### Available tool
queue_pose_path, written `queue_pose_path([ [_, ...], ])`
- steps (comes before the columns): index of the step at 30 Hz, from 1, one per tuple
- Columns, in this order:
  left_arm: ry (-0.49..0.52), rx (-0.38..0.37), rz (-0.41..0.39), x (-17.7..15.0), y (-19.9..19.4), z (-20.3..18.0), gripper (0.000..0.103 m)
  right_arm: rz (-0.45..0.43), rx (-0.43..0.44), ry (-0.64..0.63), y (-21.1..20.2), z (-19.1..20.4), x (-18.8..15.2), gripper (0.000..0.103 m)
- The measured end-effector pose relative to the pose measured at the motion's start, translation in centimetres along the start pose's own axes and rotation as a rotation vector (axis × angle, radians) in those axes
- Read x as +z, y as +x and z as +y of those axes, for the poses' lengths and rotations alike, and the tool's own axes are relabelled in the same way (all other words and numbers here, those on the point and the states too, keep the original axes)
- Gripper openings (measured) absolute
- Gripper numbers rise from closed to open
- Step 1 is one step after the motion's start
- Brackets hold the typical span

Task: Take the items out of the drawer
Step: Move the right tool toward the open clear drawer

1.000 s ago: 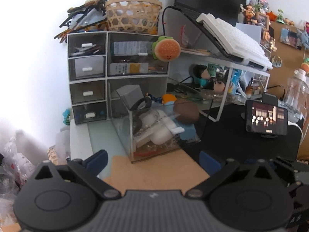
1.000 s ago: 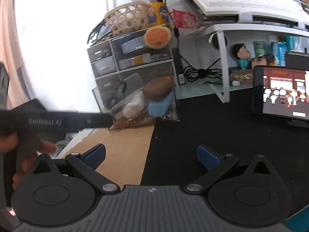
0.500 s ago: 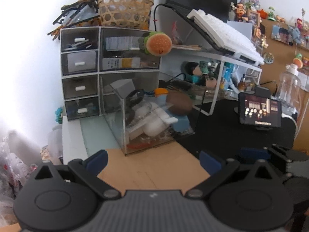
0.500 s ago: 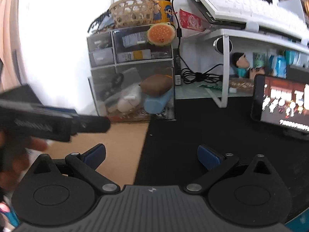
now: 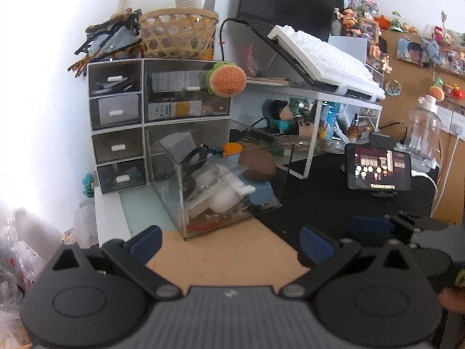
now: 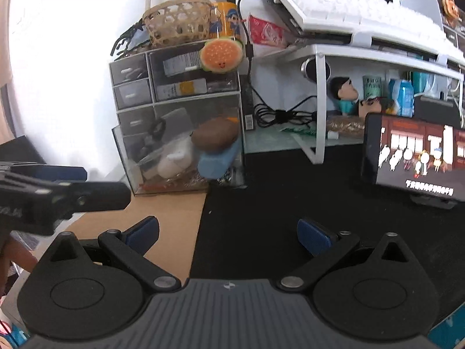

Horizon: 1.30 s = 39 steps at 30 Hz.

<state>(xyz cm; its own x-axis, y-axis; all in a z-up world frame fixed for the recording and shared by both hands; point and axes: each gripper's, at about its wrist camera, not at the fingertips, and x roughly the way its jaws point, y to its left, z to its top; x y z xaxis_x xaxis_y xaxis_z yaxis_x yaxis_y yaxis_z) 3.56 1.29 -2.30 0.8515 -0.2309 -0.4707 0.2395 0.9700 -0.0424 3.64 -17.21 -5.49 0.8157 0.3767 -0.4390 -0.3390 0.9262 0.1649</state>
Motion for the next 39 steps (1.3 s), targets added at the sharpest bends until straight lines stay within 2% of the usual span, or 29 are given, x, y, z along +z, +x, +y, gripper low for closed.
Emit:
queue_pose_path([
  [7, 0.014, -0.002, -0.034, 0.2, -1.1, -0.2, 0.103, -0.024, 0.016, 0.009, -1.2, -0.1, 0.4, 0.103],
  [12, 0.026, 0.009, -0.061, 0.1, -1.6, -0.2, 0.103, -0.031, -0.004, -0.036, -2.2, 0.3, 0.7, 0.103],
  [19, 0.005, -0.016, -0.106, -0.2, -2.2, 0.9, 0.103, -0.021, -0.019, -0.082, -3.5, 0.7, 1.8, 0.103],
  [28, 0.063, 0.027, -0.107, -0.8, -2.1, 1.2, 0.103, -0.031, -0.028, -0.056, -5.0, 0.8, 3.6, 0.103],
  [39, 0.055, 0.017, -0.1, -1.9, -1.6, 2.5, 0.103, -0.025, -0.019, -0.094, -5.2, 2.3, 5.9, 0.103],
])
